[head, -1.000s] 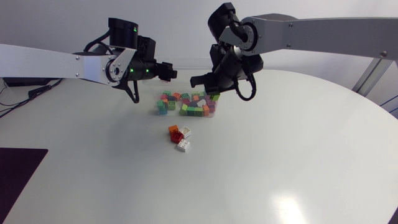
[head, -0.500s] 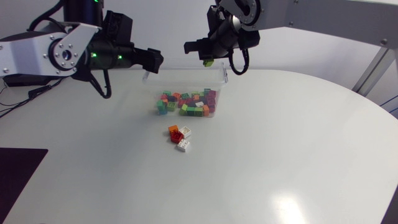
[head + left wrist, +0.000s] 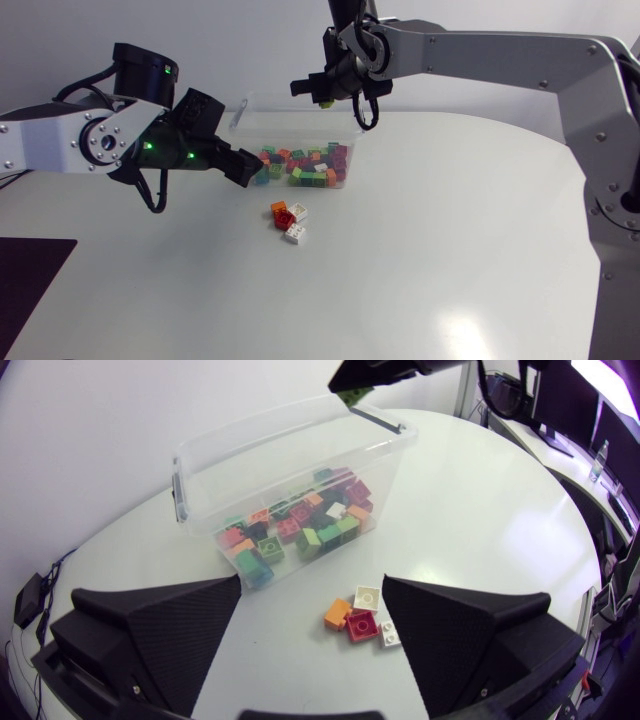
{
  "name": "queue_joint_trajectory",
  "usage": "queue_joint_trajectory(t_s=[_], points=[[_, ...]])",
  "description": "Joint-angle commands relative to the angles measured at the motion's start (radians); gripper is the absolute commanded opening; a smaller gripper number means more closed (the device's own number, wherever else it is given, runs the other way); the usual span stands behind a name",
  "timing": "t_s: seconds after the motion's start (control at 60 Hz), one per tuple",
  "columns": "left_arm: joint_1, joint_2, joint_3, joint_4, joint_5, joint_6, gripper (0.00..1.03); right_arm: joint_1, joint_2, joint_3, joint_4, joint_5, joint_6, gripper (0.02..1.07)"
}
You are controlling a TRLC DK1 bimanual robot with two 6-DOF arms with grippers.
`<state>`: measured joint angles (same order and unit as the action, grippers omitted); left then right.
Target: Place the duplo bricks in the container
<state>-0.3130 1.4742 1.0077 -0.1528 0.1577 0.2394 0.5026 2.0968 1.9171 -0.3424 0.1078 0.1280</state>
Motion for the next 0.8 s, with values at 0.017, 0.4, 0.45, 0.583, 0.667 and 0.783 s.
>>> queue_joint_trajectory(t_s=[0.017,0.4,0.45,0.583,0.667,0.783], points=[[-0.011,0.026,-0.041,-0.007,0.022,0.041,0.98,-0.013,0.066,0.034,0.029,0.009,-0.025,0.26],[-0.005,0.182,-0.069,0.067,0.071,0.167,0.97,-0.038,-0.09,-0.087,0.036,0.013,-0.041,0.95],[-0.008,0.201,-0.07,0.081,0.072,0.179,0.96,-0.036,-0.136,-0.132,0.04,0.013,-0.047,0.95],[-0.014,0.259,-0.078,0.145,0.074,0.212,0.96,-0.03,-0.265,-0.28,0.059,0.0,-0.053,0.95],[-0.008,0.31,-0.078,0.174,0.074,0.238,0.94,-0.024,-0.337,-0.374,0.079,-0.005,-0.053,0.95],[0.002,0.365,-0.075,0.199,0.072,0.271,0.93,-0.019,-0.411,-0.464,0.089,-0.022,-0.054,0.95]])
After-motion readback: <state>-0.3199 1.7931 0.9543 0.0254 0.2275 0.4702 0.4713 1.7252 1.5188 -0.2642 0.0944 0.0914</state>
